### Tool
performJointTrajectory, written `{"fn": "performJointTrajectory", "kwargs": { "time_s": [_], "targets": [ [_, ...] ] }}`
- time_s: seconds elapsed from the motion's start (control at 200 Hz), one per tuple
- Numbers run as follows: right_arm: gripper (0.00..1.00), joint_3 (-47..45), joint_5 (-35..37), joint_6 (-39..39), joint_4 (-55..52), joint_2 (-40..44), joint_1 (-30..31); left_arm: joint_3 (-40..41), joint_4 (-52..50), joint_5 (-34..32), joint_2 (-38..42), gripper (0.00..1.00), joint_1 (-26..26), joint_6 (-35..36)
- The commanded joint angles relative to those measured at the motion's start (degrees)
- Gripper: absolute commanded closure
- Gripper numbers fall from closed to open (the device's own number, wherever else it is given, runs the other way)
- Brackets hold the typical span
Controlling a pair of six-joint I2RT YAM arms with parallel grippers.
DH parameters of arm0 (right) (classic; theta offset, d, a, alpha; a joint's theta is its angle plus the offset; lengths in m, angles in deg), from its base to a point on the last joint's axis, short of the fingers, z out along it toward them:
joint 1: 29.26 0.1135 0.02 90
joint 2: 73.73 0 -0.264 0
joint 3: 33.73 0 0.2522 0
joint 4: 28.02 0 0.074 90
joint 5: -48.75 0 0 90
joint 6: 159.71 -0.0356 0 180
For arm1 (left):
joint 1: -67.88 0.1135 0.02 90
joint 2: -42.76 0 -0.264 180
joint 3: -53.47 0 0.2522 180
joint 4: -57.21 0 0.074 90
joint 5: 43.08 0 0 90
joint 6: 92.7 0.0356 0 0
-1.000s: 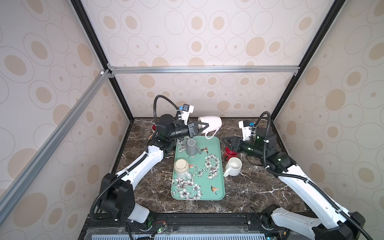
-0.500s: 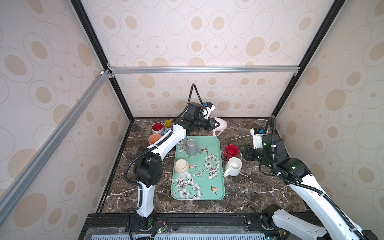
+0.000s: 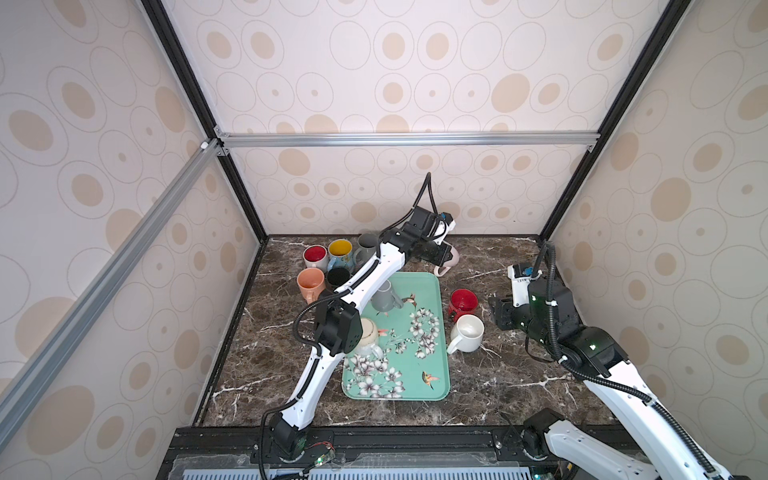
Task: Turn the mug right side up
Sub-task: Place the mug at the top-right of the table.
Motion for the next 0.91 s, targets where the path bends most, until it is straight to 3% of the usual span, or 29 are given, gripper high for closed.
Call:
{"fn": "performJointTrajectory", "kwargs": {
  "time_s": [0.0,0.27,0.9],
  "targets": [
    [0.49,-1.05,1.44,1.22,-0.95,0.63,-0.34,-3.51,0.35,-5.28,-0.59,1.0,-2.49,5.5],
    [0.49,-1.31,0.73,1.22,-0.49,0.26,-0.33,-4.17,-2.46,-13.68,-3.63,1.0,-5.19,11.98],
    [0.49,-1.15,-0.37,0.5,0.78,-0.76,-0.33,-3.78,-5.43,-16.75,-7.29,0.97,-6.8,17.51]
  ]
}}
